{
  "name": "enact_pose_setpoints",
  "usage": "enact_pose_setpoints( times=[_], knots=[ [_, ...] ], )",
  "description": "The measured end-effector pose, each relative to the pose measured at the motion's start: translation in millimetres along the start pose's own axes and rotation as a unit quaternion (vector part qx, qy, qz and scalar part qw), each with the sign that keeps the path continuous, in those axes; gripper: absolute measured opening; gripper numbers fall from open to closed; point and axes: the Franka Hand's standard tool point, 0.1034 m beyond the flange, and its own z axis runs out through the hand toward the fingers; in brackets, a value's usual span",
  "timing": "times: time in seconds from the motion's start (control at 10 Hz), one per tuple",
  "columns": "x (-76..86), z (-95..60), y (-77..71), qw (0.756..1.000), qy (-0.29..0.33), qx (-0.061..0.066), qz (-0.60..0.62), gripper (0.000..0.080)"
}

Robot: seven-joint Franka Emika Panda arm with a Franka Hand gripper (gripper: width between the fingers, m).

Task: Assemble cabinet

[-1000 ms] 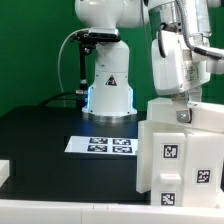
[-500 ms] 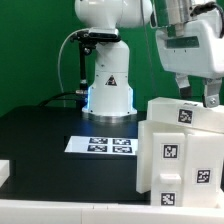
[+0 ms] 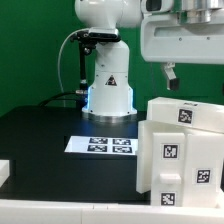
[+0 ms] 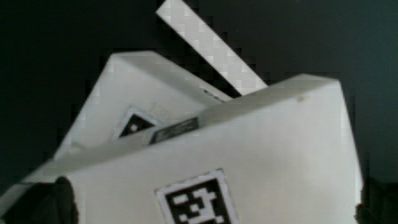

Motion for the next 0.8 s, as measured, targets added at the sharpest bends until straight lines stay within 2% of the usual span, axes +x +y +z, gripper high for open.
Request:
enact_pose_setpoints(
  times=[0.1, 0.3, 0.4, 0.6, 0.7, 0.8],
  knots=[
    [0.5, -1.6, -0.8, 0.999, 0.002, -0.006, -0.05, 0.0796],
    [1.8, -0.6, 1.1, 0.995, 0.001, -0.006, -0.103, 0.0796],
    [3.3, -0.8, 1.7, 0.985, 0.002, -0.006, -0.175, 0.0796],
    [7.1, -1.5, -1.9, 0.952, 0.017, -0.003, -0.305, 0.0796],
    [9.1, -0.5, -5.3, 0.915, 0.035, 0.0, -0.402, 0.0796],
    [8.5, 0.9, -5.7, 0.898, 0.039, 0.0, -0.438, 0.0796]
  ],
)
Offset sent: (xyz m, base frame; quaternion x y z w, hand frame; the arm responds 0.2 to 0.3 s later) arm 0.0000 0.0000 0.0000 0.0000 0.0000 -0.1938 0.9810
